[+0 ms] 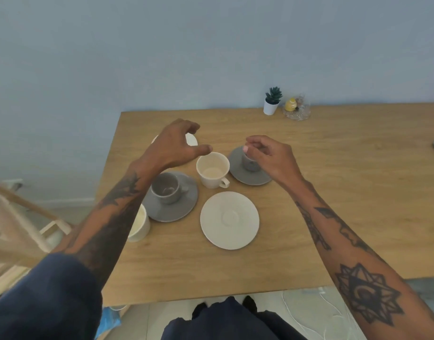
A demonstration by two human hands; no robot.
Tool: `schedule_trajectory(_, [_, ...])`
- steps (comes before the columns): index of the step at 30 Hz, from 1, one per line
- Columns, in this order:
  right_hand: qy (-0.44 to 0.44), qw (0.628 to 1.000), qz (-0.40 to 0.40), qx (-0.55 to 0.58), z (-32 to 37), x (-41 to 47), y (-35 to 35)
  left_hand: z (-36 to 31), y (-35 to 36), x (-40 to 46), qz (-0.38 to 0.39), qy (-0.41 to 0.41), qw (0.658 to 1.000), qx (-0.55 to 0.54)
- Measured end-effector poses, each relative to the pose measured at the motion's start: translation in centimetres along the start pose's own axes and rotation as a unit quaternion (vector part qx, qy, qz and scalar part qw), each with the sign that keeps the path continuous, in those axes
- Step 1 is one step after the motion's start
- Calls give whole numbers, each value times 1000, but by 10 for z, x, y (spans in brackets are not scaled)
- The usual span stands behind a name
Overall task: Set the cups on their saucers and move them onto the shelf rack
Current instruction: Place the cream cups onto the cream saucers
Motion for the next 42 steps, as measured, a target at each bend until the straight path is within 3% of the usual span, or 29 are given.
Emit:
schedule_trajectory(5, [-27,999,31,-16,-2,6,14,14,-4,-21,4,-43,999,10])
schedule_trajectory(12, [-101,983,148,-44,31,-11,93,80,-65,-125,29,-191,978,73])
schedule_trajectory(17, [-149,956,235,-96,51,-47,159,112,-65,-208,73,-268,960,19])
schedule_trajectory(21, [-192,927,266,-183,52,-75,205,115,-33,-226,98,-254,962,5])
schedule_trajectory(24, [-226,899,246,-283,44,-87,230,116,-20,-225,75,-215,974,17])
schedule_trajectory(28, [-251,884,229,-322,38,-95,247,117,-17,-226,35,-190,981,14])
schedule_trajectory(36, [-242,892,231,-304,34,-98,250,105,-26,-228,-7,-138,990,2])
schedule_trajectory(42, [-258,921,194,-219,84,-79,210,80,-80,-187,-47,-82,996,4])
Point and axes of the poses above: each hand's wrist, its own x-axis towards the middle knuckle, its own y-axis out of the palm, z = x × y, the point moved 8 cm from there along x, towards the middle knuckle, and after that the axes turned 15 degrees about y, right-handed, at the moved point
